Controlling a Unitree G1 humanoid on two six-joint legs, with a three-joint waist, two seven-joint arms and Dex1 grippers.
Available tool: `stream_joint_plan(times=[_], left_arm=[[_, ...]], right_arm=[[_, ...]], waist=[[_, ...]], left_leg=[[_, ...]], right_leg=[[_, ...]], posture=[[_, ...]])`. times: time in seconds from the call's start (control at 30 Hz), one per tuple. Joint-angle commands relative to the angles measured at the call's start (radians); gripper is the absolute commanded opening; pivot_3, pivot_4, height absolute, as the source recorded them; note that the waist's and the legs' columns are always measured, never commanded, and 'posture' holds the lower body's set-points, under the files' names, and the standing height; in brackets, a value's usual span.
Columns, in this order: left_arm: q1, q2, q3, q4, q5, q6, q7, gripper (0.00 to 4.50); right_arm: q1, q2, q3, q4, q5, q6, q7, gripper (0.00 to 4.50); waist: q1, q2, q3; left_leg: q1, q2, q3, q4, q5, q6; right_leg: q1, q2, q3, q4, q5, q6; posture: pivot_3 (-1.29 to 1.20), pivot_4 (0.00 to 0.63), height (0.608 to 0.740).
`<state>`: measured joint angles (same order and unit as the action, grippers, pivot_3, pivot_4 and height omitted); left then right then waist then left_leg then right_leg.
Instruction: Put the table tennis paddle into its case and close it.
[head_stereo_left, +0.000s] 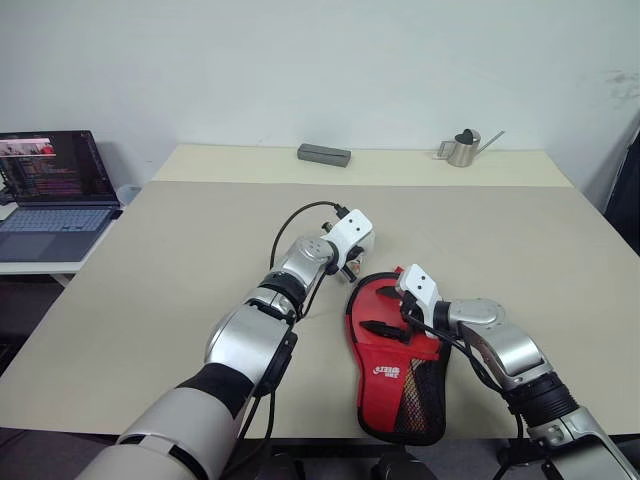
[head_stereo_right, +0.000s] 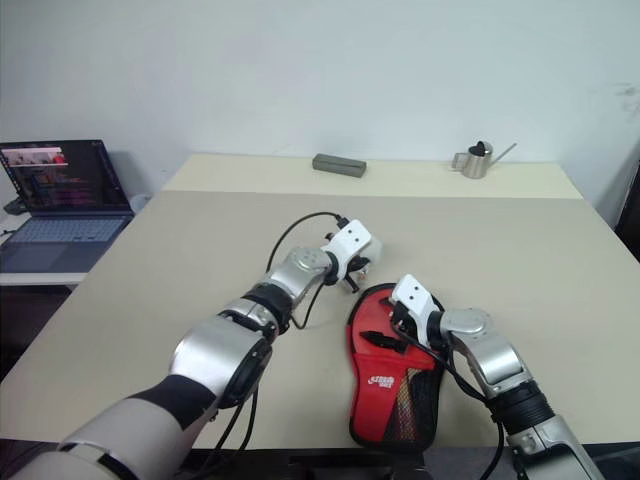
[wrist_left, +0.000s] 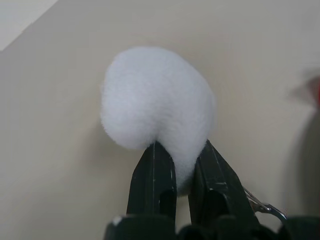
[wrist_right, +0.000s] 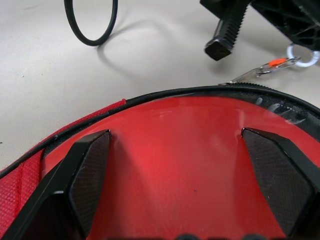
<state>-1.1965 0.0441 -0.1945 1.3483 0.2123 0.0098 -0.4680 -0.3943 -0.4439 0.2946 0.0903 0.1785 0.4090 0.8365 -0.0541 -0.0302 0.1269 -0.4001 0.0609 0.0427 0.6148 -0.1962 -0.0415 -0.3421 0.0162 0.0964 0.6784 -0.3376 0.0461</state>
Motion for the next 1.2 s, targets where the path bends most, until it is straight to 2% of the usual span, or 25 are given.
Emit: stream_joint_plan(times=[0.03,0.77,1.2], left_arm=[[-0.062,-0.009,0.018,-0.008,0.013,-0.032,0.047,0.05],[-0.122,-0.082,0.011,0.015,0.101,-0.049,0.185,0.05],[-0.136,-0.124,0.011,0.022,0.143,-0.038,0.198,0.05]], right_arm=[[0.072,-0.036,0.065,0.123,-0.086,0.118,-0.024,4.5],[0.127,-0.05,0.052,0.031,-0.07,0.162,-0.052,4.5],[0.171,-0.069,0.034,-0.03,-0.067,0.186,-0.075,4.5]], waist=[[0.0,0.0,0.0],[0.003,-0.003,0.002],[0.013,-0.005,0.004]], left_leg=[[0.0,0.0,0.0,0.0,0.0,0.0],[0.0,-0.001,0.0,-0.002,0.0,0.0],[-0.001,-0.001,0.001,-0.003,-0.001,-0.001]], right_leg=[[0.0,0.0,0.0,0.0,0.0,0.0],[0.0,-0.001,0.0,-0.003,0.0,0.0],[-0.001,-0.002,0.0,-0.006,0.0,0.0]], posture=[[0.0,0.15,0.74],[0.0,0.15,0.74],[0.0,0.15,0.74]])
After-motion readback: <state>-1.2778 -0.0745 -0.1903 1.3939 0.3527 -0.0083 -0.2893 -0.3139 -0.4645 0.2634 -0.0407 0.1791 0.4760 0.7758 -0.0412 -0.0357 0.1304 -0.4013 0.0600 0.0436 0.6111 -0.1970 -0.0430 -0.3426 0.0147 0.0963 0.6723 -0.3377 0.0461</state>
